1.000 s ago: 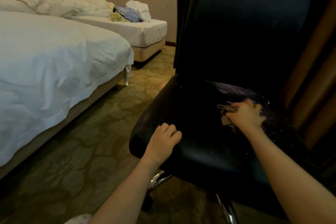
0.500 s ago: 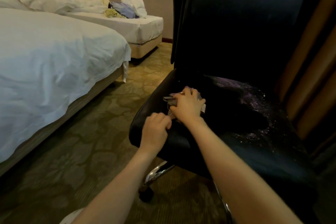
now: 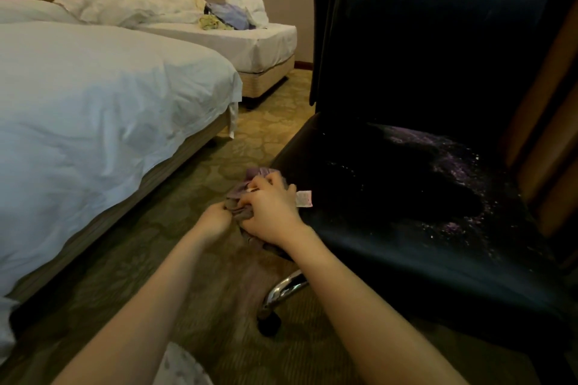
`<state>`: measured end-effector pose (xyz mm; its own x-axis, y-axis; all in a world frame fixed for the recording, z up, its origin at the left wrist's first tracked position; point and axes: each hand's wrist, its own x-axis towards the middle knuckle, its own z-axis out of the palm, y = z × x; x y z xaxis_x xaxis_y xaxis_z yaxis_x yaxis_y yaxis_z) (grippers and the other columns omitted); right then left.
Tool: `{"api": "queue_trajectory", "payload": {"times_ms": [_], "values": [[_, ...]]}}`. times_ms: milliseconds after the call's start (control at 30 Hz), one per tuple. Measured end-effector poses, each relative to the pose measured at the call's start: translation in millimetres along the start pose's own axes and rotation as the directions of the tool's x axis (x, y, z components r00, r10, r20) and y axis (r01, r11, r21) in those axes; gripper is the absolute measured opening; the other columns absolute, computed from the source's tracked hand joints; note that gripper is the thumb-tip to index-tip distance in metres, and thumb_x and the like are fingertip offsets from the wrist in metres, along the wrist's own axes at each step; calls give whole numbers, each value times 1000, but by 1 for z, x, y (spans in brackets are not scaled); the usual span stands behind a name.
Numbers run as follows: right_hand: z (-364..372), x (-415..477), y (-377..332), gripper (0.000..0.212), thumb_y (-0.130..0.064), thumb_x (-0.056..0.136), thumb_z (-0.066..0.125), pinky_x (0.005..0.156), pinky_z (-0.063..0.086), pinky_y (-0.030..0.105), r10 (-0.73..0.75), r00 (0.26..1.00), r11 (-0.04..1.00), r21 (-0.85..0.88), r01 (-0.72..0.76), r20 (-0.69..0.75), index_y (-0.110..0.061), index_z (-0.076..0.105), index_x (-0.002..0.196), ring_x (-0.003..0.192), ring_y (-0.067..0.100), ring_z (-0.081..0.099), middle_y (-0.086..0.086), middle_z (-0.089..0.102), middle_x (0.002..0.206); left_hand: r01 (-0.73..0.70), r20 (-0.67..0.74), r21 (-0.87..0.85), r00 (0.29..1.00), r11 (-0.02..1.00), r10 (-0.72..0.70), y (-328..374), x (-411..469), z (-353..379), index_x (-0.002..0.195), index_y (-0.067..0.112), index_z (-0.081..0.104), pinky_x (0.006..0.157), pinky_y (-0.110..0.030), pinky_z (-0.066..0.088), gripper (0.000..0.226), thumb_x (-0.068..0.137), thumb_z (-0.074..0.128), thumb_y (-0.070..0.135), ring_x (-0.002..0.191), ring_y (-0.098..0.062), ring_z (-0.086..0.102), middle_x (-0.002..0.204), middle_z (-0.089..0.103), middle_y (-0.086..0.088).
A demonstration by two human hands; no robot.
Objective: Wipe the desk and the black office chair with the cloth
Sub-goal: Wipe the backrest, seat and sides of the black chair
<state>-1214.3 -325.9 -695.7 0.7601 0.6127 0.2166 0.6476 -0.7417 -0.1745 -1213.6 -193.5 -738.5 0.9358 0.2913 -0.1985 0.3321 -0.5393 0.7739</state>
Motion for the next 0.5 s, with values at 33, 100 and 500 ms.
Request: {"api": "queue_trajectory", "payload": {"times_ms": [33,100,500], "values": [[-7,-3,3,34,-36,77,66,96,37,49,-48,998,988,148,41,44,-28,68,110,118,26,38,2,52,122,-19,-10,-13,1000,1000,19,-3,-5,-6,126,3,55,80,-21,43,31,96,47,10,109,-22,53,127,56,-9],[-22,-11,9,31,-32,74,72,92,43,43,-83,996,910,412,58,42,-25,72,104,107,21,51,3,60,111,-37,-69,-57,997,998,33,-5,-10,-12,127,0,52,84,-21,42,33,95,48,8,115,-24,51,129,54,-11],[-31,-41,72,46,-45,84,57,100,31,49,350,916,926,-75,-370,-195,-34,52,128,129,27,24,-1,36,139,-277,-61,117,956,954,286,94,-30,54,144,9,29,110,-33,26,58,89,45,4,136,-26,31,147,32,-12]]}}
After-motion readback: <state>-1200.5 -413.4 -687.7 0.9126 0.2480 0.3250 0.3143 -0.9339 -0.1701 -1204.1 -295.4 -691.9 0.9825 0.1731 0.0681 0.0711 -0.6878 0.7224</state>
